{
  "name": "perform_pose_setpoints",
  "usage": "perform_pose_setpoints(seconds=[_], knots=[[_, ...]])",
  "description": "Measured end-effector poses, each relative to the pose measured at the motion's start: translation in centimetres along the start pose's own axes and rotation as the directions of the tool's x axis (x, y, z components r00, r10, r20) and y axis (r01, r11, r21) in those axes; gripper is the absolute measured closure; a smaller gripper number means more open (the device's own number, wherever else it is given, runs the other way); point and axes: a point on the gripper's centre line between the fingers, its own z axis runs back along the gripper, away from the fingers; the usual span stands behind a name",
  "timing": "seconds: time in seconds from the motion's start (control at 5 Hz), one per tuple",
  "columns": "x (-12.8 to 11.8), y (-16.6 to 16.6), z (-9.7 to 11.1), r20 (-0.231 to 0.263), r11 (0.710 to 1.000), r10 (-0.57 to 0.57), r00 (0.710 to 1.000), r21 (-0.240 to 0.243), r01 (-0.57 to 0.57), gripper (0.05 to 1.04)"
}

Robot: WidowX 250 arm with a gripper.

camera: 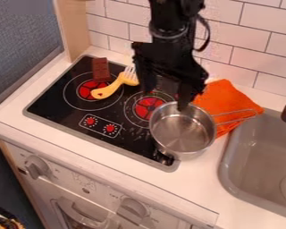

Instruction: Put the yellow brush in the lower left corner

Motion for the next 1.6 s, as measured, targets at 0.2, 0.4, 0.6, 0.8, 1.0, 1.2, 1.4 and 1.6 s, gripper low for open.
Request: perform_pose_setpoints(seconds=[0.2,0.4,0.6,0.8,1.0,1.2,1.4,1.6], knots=[[1.0,2.6,-0.1,-0.024,1.000,-0.021,0.999,0.023,0.022,0.083],[2.1,4.1,-0.6,-0.072,0.991,-0.124,0.990,0.044,0.127,0.083],[2.7,5.2,-1.0,-0.103,0.975,-0.214,0.971,0.043,0.219,0.083],[3.3,6.4,-1.5,-0.126,0.946,-0.310,0.943,0.062,0.319,0.083],[3.3,8.5,-2.5,-0.137,0.945,-0.310,0.941,0.062,0.320,0.083],[3.9,9.9,-3.8,-0.154,0.937,-0.327,0.933,0.080,0.341,0.083],[4.5,11.3,-5.1,-0.155,0.941,-0.311,0.938,0.084,0.327,0.083],[4.9,11.6,-6.9,-0.176,0.940,-0.318,0.931,0.069,0.334,0.083]])
